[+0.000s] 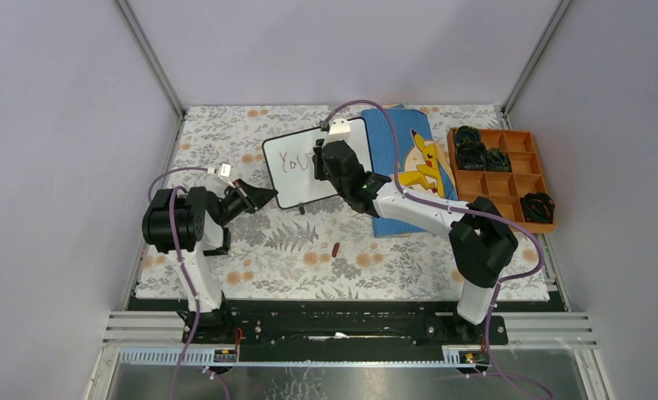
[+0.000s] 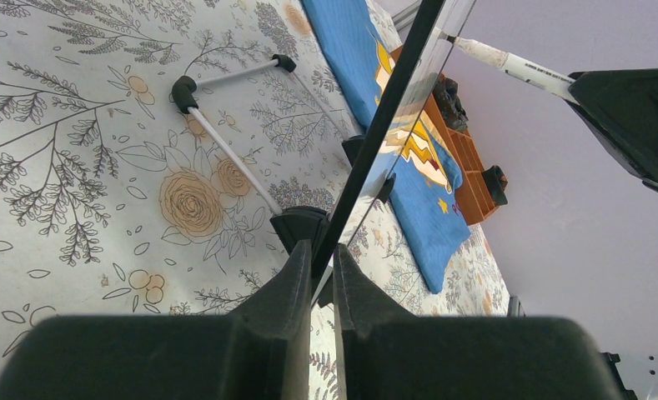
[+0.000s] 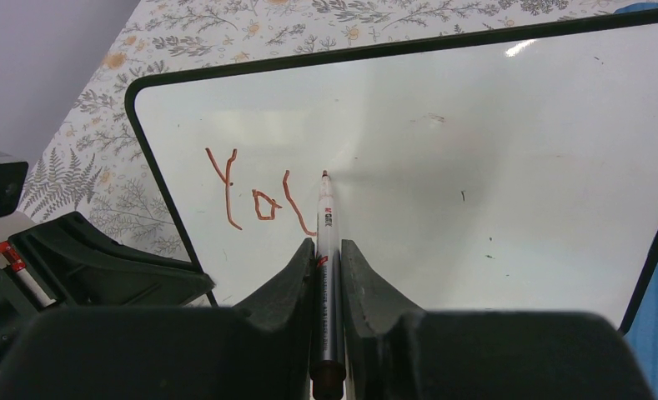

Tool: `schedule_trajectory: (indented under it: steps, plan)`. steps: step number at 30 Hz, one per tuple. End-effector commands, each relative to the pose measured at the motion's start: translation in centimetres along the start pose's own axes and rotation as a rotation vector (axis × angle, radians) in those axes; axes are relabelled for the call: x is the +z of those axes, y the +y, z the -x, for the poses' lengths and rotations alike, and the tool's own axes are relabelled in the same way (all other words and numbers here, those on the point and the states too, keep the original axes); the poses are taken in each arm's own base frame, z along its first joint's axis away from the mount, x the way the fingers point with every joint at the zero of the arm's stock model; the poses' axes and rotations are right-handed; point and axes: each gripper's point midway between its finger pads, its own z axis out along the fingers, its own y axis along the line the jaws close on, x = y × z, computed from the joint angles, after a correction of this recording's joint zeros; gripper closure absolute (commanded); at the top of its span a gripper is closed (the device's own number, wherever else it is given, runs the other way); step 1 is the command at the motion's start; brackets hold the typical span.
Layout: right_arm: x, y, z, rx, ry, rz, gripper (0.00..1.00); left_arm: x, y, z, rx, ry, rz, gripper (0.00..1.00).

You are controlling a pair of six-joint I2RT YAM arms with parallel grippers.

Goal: Write a sentence on the whiteboard

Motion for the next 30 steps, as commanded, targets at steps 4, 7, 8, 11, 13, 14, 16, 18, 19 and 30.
schedule_trajectory:
  steps: [4, 7, 8, 11, 13, 14, 16, 18, 19, 30]
  plan:
    - [0.0, -0.2, 0.8, 0.032, -0.028, -0.006, 1.0, 0.4, -0.4, 0.4, 0.029, -0.005, -0.021, 1.0]
    - [-0.1, -0.4, 0.5, 0.034, -0.021, -0.008, 1.0, 0.4, -0.3, 0.4, 0.028, -0.004, -0.021, 1.0]
    - [-0.1, -0.5, 0.4, 0.034, -0.02, -0.009, 1.0, 0.4, -0.3, 0.4, 0.028, -0.004, -0.021, 1.0]
    - [-0.2, -0.5, 0.2, 0.034, -0.017, -0.009, 1.0, 0.4, -0.3, 0.4, 0.027, -0.004, -0.02, 1.0]
    - [-0.3, -0.6, 0.2, 0.035, -0.016, -0.01, 1.0, 0.4, -0.4, 0.4, 0.028, -0.004, -0.021, 1.0]
    - [-0.4, -0.7, 0.1, 0.036, -0.015, -0.01, 1.0, 0.4, -0.4, 0.4, 0.028, -0.004, -0.021, 1.0]
    - [-0.4, -0.7, 0.0, 0.038, -0.015, -0.01, 1.0, 0.4, -0.3, 0.4, 0.028, -0.004, -0.021, 1.0]
    - [-0.5, -0.6, -0.1, 0.038, -0.011, -0.006, 1.0, 0.4, -0.3, 0.4, 0.027, -0.004, -0.021, 1.0]
    - [-0.5, -0.6, -0.2, 0.039, -0.009, -0.004, 1.0, 0.4, -0.3, 0.4, 0.027, -0.004, -0.02, 1.0]
    - [-0.8, -0.9, -0.8, 0.044, 0.003, -0.005, 1.0, 0.4, -0.4, 0.4, 0.03, -0.003, -0.022, 1.0]
